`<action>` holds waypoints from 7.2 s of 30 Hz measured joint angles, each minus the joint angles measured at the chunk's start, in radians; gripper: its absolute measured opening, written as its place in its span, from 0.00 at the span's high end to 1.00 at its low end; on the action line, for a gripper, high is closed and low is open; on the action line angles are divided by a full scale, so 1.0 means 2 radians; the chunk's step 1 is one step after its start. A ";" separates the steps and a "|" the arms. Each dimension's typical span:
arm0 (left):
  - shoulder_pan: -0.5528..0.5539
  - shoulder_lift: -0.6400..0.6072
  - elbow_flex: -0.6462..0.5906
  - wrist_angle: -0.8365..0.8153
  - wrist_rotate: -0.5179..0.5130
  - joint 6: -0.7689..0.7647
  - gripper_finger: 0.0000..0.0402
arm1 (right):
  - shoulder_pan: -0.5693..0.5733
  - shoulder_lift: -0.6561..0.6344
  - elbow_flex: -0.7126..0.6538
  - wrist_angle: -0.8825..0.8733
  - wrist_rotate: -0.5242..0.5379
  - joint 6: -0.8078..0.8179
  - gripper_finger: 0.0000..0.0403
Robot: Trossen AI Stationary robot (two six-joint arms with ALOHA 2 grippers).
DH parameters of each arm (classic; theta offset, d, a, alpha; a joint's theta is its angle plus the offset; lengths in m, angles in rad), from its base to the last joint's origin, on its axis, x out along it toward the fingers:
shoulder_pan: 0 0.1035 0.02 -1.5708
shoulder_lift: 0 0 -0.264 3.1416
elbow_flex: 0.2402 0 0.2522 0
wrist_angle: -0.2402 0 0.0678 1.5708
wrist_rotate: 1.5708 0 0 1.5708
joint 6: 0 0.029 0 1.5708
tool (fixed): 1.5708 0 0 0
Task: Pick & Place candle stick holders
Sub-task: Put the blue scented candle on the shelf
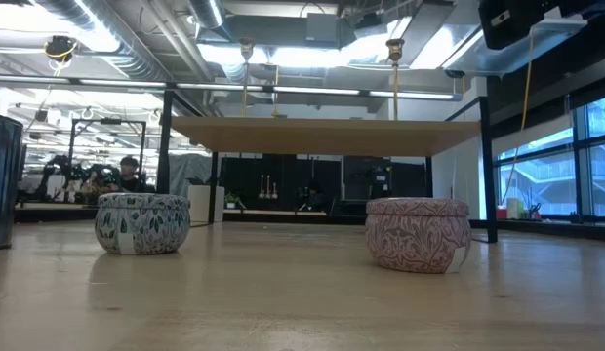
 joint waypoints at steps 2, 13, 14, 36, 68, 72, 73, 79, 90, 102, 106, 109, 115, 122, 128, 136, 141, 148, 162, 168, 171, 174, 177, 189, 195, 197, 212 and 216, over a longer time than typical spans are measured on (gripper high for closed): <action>0.002 0.000 -0.011 0.002 -0.006 -0.011 1.00 | 0.000 0.000 0.000 0.001 0.000 0.000 0.51; -0.014 -0.008 -0.091 0.029 -0.066 -0.154 0.99 | 0.001 0.000 0.000 0.009 -0.002 0.014 0.51; -0.022 -0.009 -0.100 0.029 -0.077 -0.170 0.99 | 0.001 0.000 0.000 0.009 -0.002 0.014 0.51; -0.124 -0.154 -0.290 -0.004 -0.280 -0.472 0.97 | 0.000 0.000 0.000 0.022 -0.001 0.010 0.51; -0.017 -0.150 -0.208 -0.358 0.035 -0.580 0.54 | 0.000 0.000 0.000 0.006 0.000 0.014 0.51; -0.016 -0.147 -0.208 -0.359 0.037 -0.530 0.54 | 0.000 0.000 0.000 0.006 -0.001 0.014 0.51; -0.015 -0.145 -0.208 -0.358 0.037 -0.519 0.54 | 0.000 0.000 0.000 0.006 -0.001 0.014 0.51; -0.011 -0.133 -0.208 -0.359 0.058 -0.493 0.54 | 0.001 0.000 0.000 0.003 -0.001 0.014 0.51; -0.008 -0.094 -0.208 -0.359 0.062 -0.470 0.54 | 0.001 0.000 0.000 0.003 -0.001 0.013 0.51; 0.014 -0.040 -0.208 -0.358 0.059 -0.495 0.54 | 0.001 0.000 0.000 0.003 -0.001 0.012 0.51; 0.020 -0.026 -0.208 -0.359 0.067 -0.513 0.54 | 0.001 0.000 0.000 0.003 -0.001 0.012 0.51; 0.022 -0.025 -0.208 -0.360 0.080 -0.514 0.54 | 0.001 0.000 0.000 0.003 -0.001 0.011 0.51; 0.023 -0.028 -0.208 -0.357 0.093 -0.519 0.54 | 0.000 0.000 0.000 0.003 0.001 0.009 0.51; 0.022 -0.028 -0.208 -0.357 0.092 -0.531 0.54 | 0.000 0.000 0.000 0.003 0.001 0.009 0.51; 0.024 -0.028 -0.208 -0.362 0.088 -0.532 0.48 | 0.000 0.000 0.000 0.003 0.000 0.009 0.51; 0.032 -0.028 -0.208 -0.366 0.088 -0.532 0.31 | 0.000 0.000 0.000 0.003 0.000 0.008 0.51; 0.034 -0.028 -0.208 -0.360 0.096 -0.532 0.24 | 0.001 0.000 0.000 0.003 0.000 0.008 0.51; 0.036 -0.008 -0.208 -0.356 0.098 -0.531 0.18 | 0.000 0.000 0.000 0.003 0.000 0.008 0.51; 0.076 0.051 -0.207 -0.314 0.149 -0.490 0.15 | 0.000 0.000 0.000 0.003 0.012 0.004 0.51; 0.078 0.041 -0.209 -0.289 0.131 -0.471 0.15 | 0.001 0.000 0.000 0.003 0.013 0.003 0.51; 0.078 0.041 -0.209 -0.293 0.132 -0.473 0.15 | 0.001 0.000 0.000 0.003 0.013 0.003 0.51; 0.077 0.041 -0.209 -0.291 0.141 -0.470 0.15 | 0.001 0.000 0.000 0.003 0.013 0.003 0.51; 0.077 0.041 -0.209 -0.291 0.140 -0.467 0.15 | 0.001 0.000 0.000 0.003 0.013 0.003 0.51; 0.077 0.041 -0.209 -0.287 0.134 -0.467 0.15 | 0.000 0.000 0.000 0.003 0.013 0.003 0.51; 0.077 0.041 -0.209 -0.287 0.125 -0.474 0.15 | 0.000 0.000 0.000 0.003 0.013 0.003 0.51; 0.077 0.041 -0.209 -0.287 0.134 -0.475 0.15 | 0.000 0.000 0.000 0.003 0.013 0.003 0.51; 0.076 0.045 -0.209 -0.292 0.165 -0.484 0.24 | 0.000 0.000 0.000 0.003 0.013 0.003 0.51; 0.077 0.048 -0.207 -0.293 0.166 -0.484 0.27 | 0.000 0.000 0.000 0.003 0.013 0.003 0.51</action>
